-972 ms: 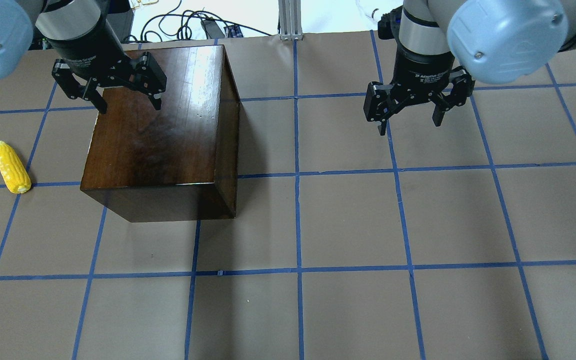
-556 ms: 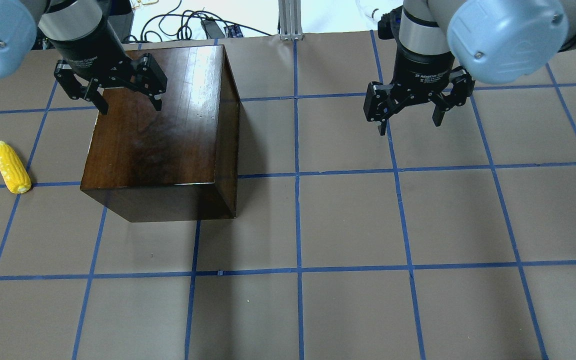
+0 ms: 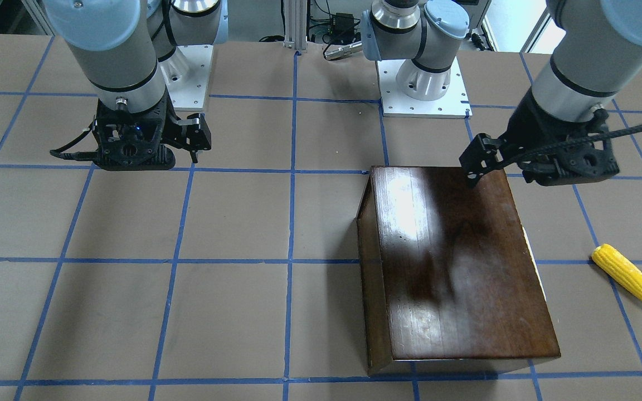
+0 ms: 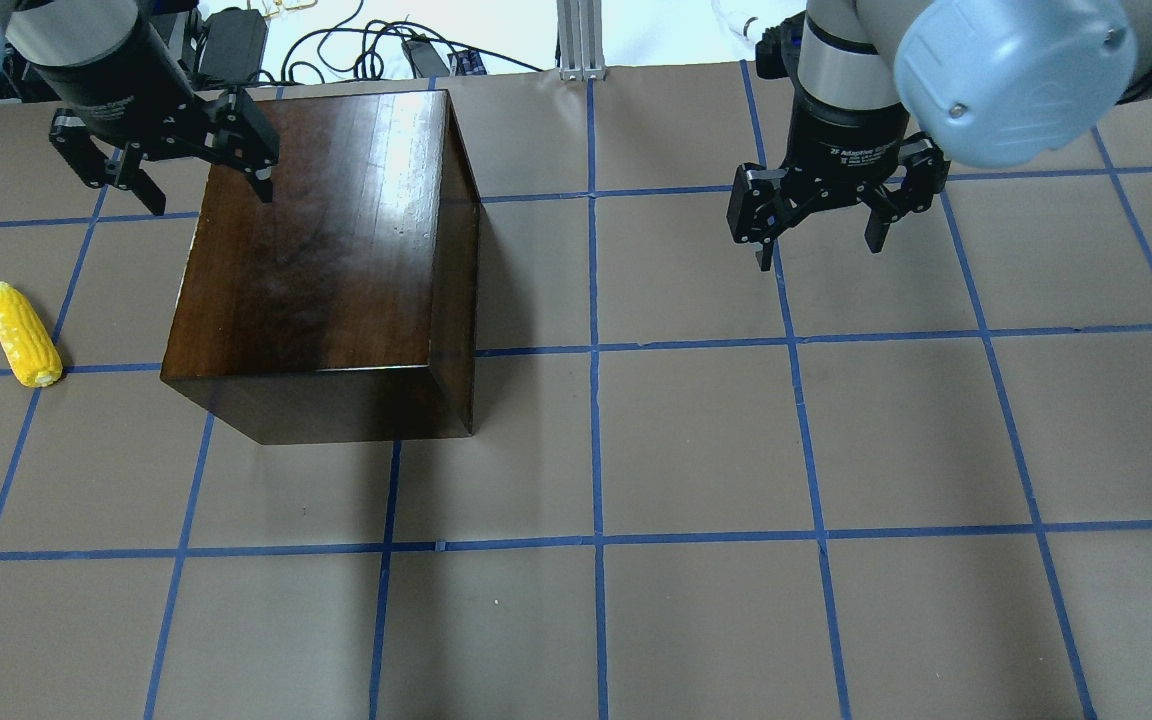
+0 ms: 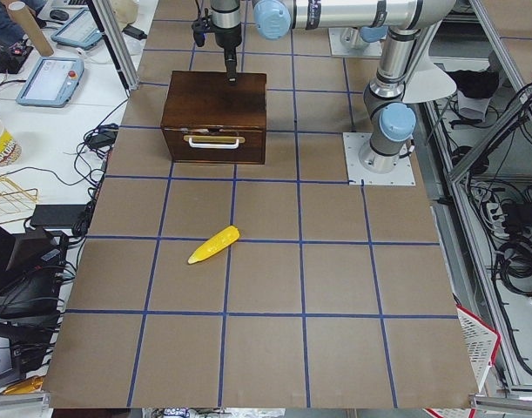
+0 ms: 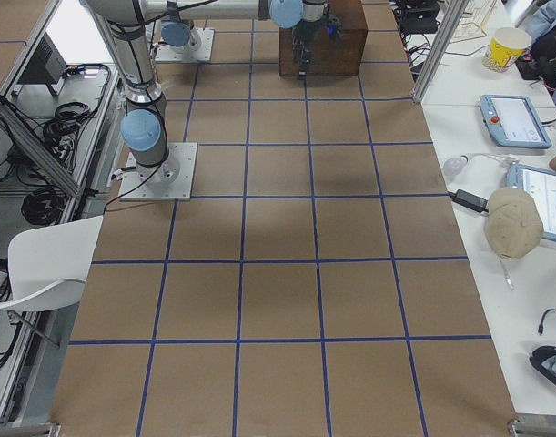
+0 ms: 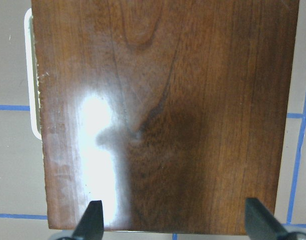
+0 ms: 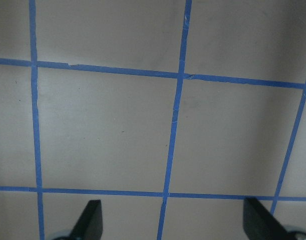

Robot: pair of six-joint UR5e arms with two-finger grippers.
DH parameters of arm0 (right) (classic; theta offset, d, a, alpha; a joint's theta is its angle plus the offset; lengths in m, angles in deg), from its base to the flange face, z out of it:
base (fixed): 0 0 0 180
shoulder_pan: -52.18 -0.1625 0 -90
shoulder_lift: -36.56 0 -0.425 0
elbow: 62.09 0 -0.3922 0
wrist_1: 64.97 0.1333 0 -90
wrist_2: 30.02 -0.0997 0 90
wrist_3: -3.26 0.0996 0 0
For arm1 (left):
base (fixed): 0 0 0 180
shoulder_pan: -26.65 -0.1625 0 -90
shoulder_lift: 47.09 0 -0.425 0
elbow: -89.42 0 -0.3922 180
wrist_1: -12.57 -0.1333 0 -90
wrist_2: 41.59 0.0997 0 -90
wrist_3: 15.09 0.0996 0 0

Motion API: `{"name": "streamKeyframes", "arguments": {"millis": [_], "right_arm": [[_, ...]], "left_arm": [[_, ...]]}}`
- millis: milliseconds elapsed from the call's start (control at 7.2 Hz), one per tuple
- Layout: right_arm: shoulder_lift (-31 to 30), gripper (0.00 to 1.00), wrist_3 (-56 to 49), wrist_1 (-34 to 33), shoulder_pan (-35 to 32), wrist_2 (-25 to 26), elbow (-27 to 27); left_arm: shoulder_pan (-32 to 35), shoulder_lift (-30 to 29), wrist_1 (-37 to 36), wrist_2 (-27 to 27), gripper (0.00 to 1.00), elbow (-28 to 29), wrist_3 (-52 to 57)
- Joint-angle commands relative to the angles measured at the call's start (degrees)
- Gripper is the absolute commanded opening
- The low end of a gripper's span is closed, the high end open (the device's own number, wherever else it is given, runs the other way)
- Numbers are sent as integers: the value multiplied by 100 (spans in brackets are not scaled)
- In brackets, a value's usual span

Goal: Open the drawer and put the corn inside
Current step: 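Move the left gripper down beside the cabinet toward the white drawer handle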

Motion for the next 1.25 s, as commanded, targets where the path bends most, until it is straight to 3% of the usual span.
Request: {"name": "streamKeyframes", "arguments": {"millis": [0, 139, 417, 694, 1111], "right_arm": [[0, 100, 0, 0, 0, 3, 0], [0, 100, 0, 0, 0, -6, 0], [0, 100, 0, 0, 0, 3, 0], [0, 100, 0, 0, 0, 3, 0], [0, 100, 0, 0, 0, 3, 0]], "left_arm": [[-606, -37, -273, -19, 100, 114, 589], [-930, -72, -311, -72, 100, 123, 1290], [-1650, -256, -399, -825, 100, 106, 1944], [-2214, -528, -616, -932, 100, 88, 3146], [-2313, -1108, -698, -1651, 100, 0, 3388]]}}
